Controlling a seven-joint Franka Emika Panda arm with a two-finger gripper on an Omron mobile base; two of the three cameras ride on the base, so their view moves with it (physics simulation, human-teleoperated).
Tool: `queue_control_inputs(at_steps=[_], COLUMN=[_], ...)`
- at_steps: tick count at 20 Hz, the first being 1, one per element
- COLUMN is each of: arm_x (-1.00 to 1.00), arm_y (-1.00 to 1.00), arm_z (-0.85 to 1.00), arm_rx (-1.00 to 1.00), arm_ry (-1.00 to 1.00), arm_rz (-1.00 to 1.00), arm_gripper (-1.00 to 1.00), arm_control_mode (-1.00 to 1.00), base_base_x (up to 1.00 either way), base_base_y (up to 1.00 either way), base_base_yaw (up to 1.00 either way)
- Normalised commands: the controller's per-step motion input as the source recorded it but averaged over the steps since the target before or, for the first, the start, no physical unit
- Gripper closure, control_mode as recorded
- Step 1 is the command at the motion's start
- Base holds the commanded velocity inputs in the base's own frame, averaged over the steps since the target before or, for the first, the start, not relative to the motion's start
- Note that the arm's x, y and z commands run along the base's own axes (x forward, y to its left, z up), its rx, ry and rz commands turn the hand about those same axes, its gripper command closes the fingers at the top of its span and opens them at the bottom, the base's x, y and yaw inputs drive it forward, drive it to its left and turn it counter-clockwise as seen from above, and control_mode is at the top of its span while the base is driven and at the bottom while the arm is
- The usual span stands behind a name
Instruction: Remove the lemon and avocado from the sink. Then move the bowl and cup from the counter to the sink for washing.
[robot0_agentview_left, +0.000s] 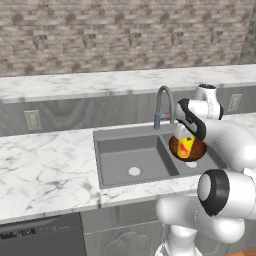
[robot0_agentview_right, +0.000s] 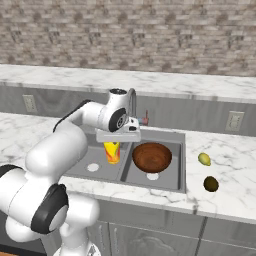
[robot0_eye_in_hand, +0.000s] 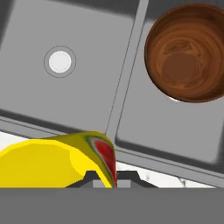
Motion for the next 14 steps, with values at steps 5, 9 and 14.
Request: queue_control_inputs(at_steps=[5,9,14], arm_x=[0.08,0.10,0.10], arm_y=[-0.27,-0.29,-0.26], arm_z=[-0.04,-0.05,-0.06], arm_rx=[0.00,0.00,0.01], arm_ry=[-0.01,0.00,-0.02], arm_rz=[0.02,0.02,0.03], arm_gripper=[1.00,1.00,1.00], arm_control_mode=[-1.00,-1.00,-1.00], base_base_x=[0.00,0.00,0.00], base_base_y=[0.00,0.00,0.00], base_base_yaw=[0.00,0.00,0.00])
